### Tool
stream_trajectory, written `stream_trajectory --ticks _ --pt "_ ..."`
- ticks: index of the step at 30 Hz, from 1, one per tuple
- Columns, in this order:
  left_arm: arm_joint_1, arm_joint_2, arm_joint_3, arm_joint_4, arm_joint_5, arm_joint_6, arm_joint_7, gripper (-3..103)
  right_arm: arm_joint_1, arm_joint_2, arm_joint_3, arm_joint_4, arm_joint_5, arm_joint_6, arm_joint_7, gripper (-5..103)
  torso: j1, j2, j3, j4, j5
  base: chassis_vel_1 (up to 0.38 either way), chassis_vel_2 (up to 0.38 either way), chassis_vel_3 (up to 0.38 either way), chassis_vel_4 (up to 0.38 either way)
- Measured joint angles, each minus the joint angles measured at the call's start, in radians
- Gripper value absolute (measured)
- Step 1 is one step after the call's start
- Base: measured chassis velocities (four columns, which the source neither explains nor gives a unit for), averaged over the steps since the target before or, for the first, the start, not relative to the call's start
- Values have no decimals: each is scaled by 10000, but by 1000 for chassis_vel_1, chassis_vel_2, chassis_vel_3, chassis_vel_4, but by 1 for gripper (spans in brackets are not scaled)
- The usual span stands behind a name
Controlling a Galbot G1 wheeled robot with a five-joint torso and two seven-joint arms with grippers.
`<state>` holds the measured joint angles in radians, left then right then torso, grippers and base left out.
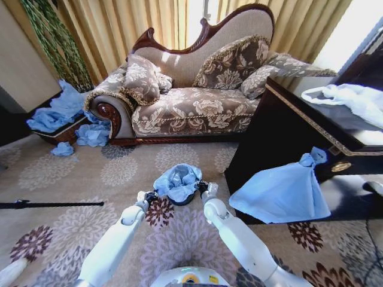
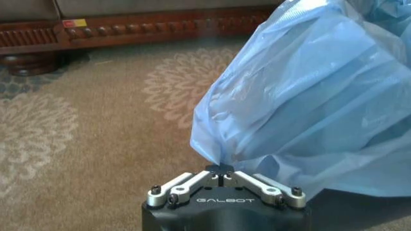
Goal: Place a garbage bag over the trash bin.
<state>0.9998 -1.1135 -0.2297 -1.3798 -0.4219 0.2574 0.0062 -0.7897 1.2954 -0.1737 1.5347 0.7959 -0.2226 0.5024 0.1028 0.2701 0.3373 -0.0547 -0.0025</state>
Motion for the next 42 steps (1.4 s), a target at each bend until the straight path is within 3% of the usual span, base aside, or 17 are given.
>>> stream_trajectory --ticks 9,13,15,19,22,25,26,28,30,34,41,42 --pt "41 21 -40 52 -16 -59 24 0 345 -127 -186 -42 359 -485 418 -3 -1 0 0 -1 -1 0 0 0 0" --pt "37 -12 -37 64 -16 -65 31 0 350 -140 -222 -43 380 -529 443 17 -2 2 -2 -4 -2 0 0 0 0" --pt "32 -19 -36 64 -17 -65 30 0 350 -138 -223 -43 381 -529 445 17 -2 2 -2 -2 0 0 0 0 0" --pt "3 -41 -28 64 -16 -63 30 0 394 -110 -247 -14 451 -512 497 40 -2 2 -2 -2 -1 0 0 0 0" --pt "12 -41 -31 63 -17 -62 29 0 398 -116 -242 37 461 -489 534 44 -1 2 -1 -2 -1 0 0 0 0" --pt "64 -37 -54 61 -10 -64 29 0 400 -187 -100 293 619 -458 634 61 -1 2 0 -2 -1 0 0 0 0" --pt "64 -37 -54 61 -10 -64 29 0 400 -187 -100 293 619 -458 634 61 -1 2 0 -2 -1 0 0 0 0" --pt "103 -53 -65 61 10 -82 28 0 527 -201 62 380 913 -355 658 73 -1 2 0 -3 -2 0 0 0 0" --pt "109 -55 -66 60 12 -83 27 0 589 -164 129 375 1044 -329 659 73 -1 2 0 -3 -2 0 0 0 0" --pt "109 -66 -69 28 29 -86 10 0 898 236 475 -145 1717 -149 578 94 0 2 0 -1 -2 0 0 0 0" --pt "94 -50 -81 2 41 -86 -23 0 992 657 1026 -695 2878 72 390 103 0 2 0 -1 -2 0 0 0 0" --pt "91 -55 -82 3 47 -86 -26 0 975 658 1062 -745 2906 99 333 100 0 2 0 -2 -2 0 0 0 0"
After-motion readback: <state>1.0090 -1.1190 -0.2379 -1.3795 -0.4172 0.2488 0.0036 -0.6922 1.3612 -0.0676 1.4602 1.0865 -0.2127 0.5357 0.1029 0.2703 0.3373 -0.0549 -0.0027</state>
